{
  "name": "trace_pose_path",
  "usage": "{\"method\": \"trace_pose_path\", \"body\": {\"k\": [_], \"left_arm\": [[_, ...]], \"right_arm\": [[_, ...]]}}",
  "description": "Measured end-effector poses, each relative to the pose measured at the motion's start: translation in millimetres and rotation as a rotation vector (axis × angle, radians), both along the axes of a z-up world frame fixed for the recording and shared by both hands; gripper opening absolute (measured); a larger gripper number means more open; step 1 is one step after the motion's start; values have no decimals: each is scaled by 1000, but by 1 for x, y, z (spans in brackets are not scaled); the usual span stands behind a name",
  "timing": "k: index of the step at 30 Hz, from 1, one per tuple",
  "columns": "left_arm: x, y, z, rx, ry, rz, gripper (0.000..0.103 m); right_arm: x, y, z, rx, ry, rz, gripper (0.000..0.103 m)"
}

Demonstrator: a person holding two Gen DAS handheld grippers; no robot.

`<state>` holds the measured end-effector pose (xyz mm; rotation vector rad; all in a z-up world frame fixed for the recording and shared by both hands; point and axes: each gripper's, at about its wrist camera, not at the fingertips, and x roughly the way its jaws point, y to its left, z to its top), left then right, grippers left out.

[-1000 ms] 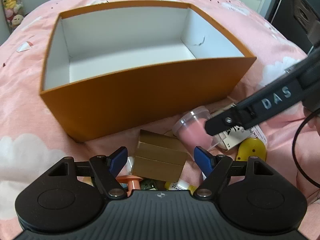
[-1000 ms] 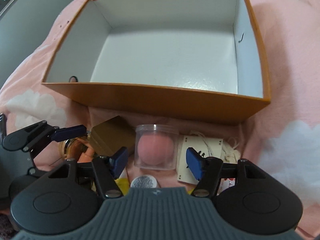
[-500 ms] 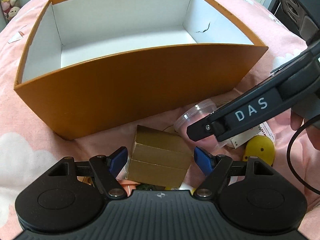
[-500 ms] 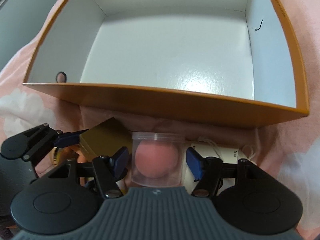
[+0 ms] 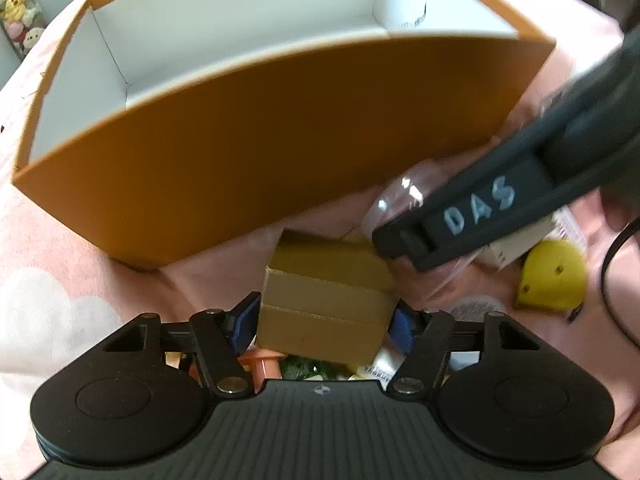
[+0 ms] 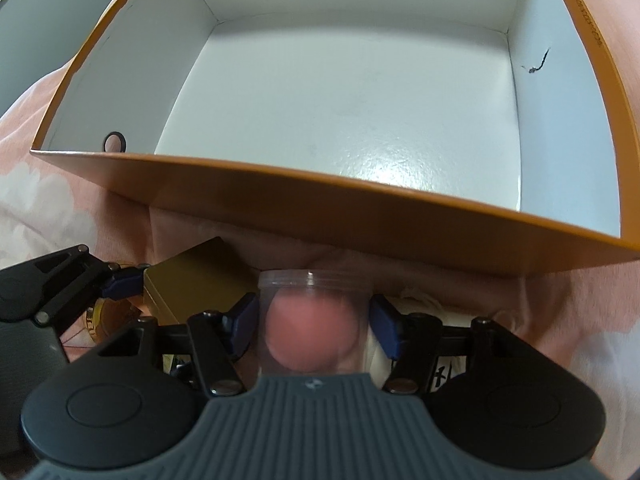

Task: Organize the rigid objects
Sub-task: 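Grasp the clear pink-sponge jar with the right tool while the left tool grasps the small gold box, then carry the jar and gold box into the orange box with both tools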

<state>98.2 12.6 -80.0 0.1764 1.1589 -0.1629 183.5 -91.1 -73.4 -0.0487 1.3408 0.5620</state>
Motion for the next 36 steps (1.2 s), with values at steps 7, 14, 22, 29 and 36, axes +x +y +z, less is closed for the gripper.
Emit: {"method": "trace_pose_path", "body": {"k": [7,14,22,29,36], "left_arm": [[-9,18,21,-85,-54,54,70],[-30,38,53,-124,-116,116,70],[-53,62,113,-177,-245,170,70],[-49,67,150,-200,-356,196,67],[-6,60,145,-233,-394,227,67]], "right_arm": [[-6,-7,9,10,-24,-11,60],[-17,-19,39,30,-108,-42,60],[-30,-28,81,106,-186,-32,60],[-30,-34,121,197,-278,-33,60],[-9,-29,141,191,-350,-51,60]]}}
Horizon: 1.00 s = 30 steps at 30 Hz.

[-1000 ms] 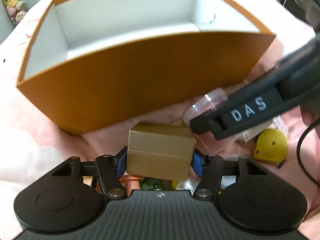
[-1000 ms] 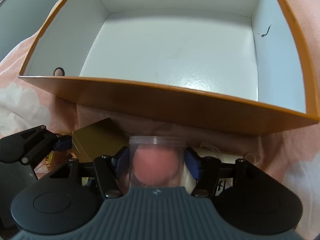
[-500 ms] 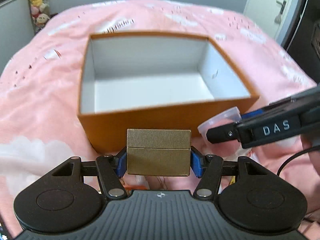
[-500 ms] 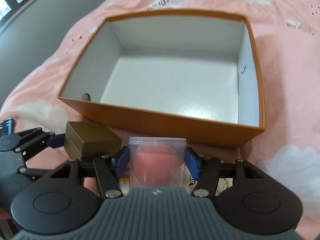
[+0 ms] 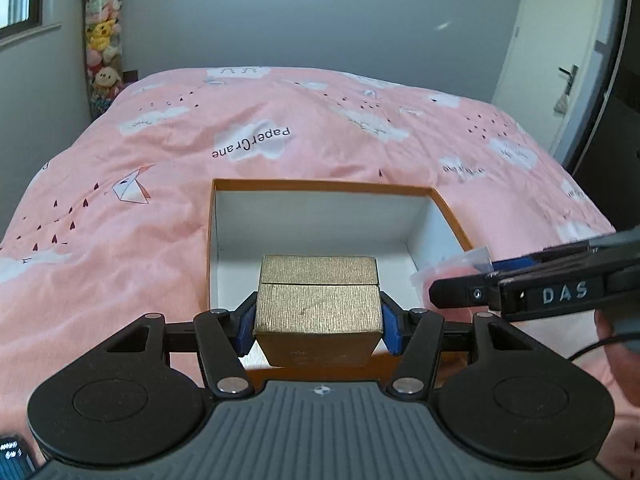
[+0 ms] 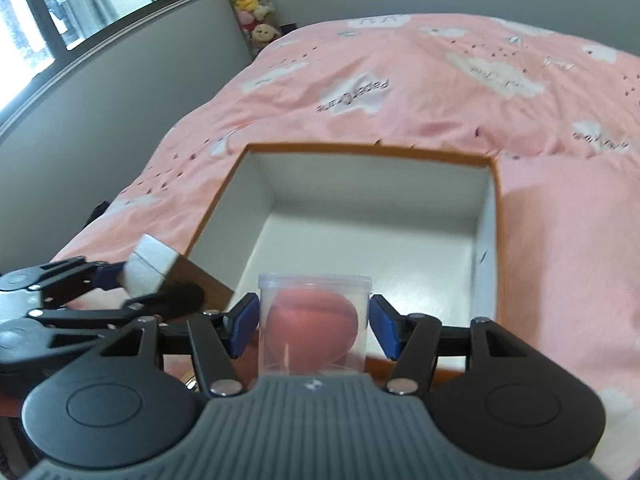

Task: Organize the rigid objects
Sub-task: 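Carry the jar and gold box into the orange box with both tools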

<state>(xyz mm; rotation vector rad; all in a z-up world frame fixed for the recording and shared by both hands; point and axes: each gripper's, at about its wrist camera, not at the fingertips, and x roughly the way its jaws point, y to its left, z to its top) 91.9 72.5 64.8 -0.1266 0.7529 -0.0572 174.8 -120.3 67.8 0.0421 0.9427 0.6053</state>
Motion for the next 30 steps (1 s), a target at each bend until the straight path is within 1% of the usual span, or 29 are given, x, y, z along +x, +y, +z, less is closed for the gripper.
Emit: {"method": "trace_pose_path", "body": {"k": [2,5,8,10,14,15,18,21,24,28,30], "left_arm": [[12,-1,-4,-17,9,6,67],[35,-6,-19,-26,55,13,67],[60,-12,-41,-44,127,3,67],[71,-17,-54,-41,168,-5,67],[92,-21,-77,-62,250,-4,67],[96,-22,-82,-56,266,-3,67],[102,-24,-88,-32,297,5,67],[104,-19,-89,-32,307,11,67],[105,-13,-91,-33,314,16,67],[112,-8,-95,-35,338,33,67],[118,-5,-99,-38,365,39,67]], "right_arm": [[12,-1,-5,-17,-8,-20,60],[31,2,-21,-81,-9,-58,60],[50,3,-45,-152,29,-84,60],[57,2,-60,-190,46,-94,60],[67,0,-80,-243,42,-114,60],[71,0,-84,-247,38,-116,60],[76,7,-91,-265,2,-87,60],[80,15,-94,-305,-43,-62,60],[84,20,-97,-298,-52,-38,60],[85,27,-99,-333,-69,-22,60],[84,30,-99,-342,-71,-8,60]]}}
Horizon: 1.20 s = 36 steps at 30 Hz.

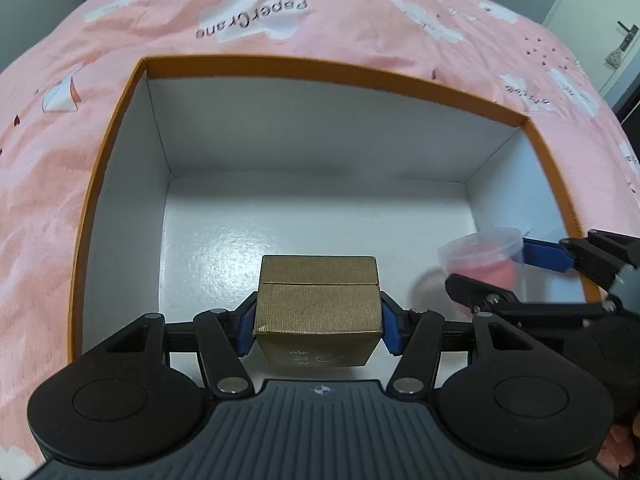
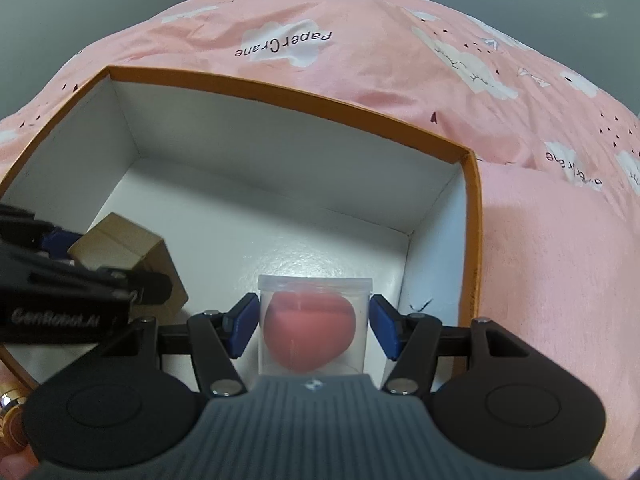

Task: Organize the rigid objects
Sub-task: 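Carry the jar and gold box into the orange box with both tools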

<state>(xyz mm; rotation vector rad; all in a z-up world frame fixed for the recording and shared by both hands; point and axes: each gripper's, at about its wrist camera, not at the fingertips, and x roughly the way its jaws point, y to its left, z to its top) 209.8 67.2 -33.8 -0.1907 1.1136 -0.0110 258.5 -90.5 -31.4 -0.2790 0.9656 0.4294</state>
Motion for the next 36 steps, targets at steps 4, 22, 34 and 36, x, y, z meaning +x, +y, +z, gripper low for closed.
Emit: {"method": "trace_pose_path", "body": {"k": [4,22,34,36], "left_arm": [[6,-2,-5,-17,56,-20,67],[9,-28,-16,-103,145,-78,73],[15,-26,-24,-263,182,-38,73],[15,-21,-25,-285,185,-19,73]], "right_arm": [[0,7,-8,-28,51,52,60],[-12,-10,5,-117,176,91,61],[-19,-27,27,-111,132,144,60],[-17,-25,28,-123,108,172,56]]}}
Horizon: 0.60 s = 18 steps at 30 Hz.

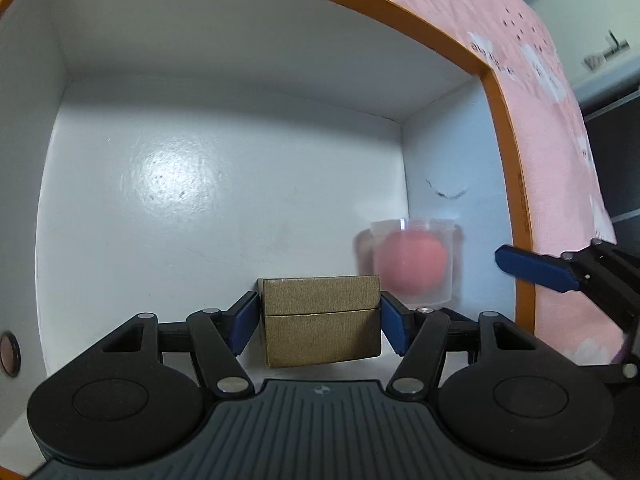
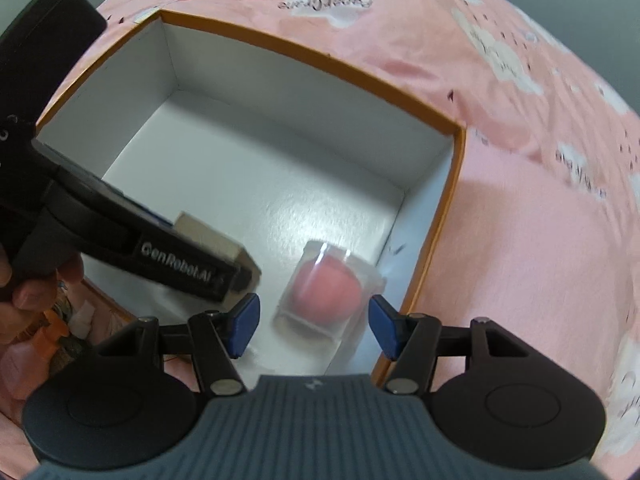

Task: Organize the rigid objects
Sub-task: 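Carry the jar and gold box into the orange box with both tools, then open both tools to release the jar and gold box, then withdraw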

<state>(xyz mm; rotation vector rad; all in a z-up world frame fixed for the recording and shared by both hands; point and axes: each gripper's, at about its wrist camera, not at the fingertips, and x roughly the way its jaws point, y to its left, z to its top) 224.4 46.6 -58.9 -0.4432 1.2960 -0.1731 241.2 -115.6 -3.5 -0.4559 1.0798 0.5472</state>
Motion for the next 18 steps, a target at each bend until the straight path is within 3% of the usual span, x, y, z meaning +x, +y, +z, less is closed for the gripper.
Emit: {"method": "trace_pose_path", "body": {"k": [3,10,15,18], "left_arm": [[-4,5,3,-20,-2,5,74],[-11,19,12,-59,-22,19,74],[-14,22,6,-86,3,28,68],[-10,14,3,-88,8,17,63]], "right_arm": [[8,3,-6,-31,-10,46,40],[28,10,-15,-31,-39,128,42],[36,23,-29,-70,-28,203,42],[37,24,-32,-89,0,203,35]]}}
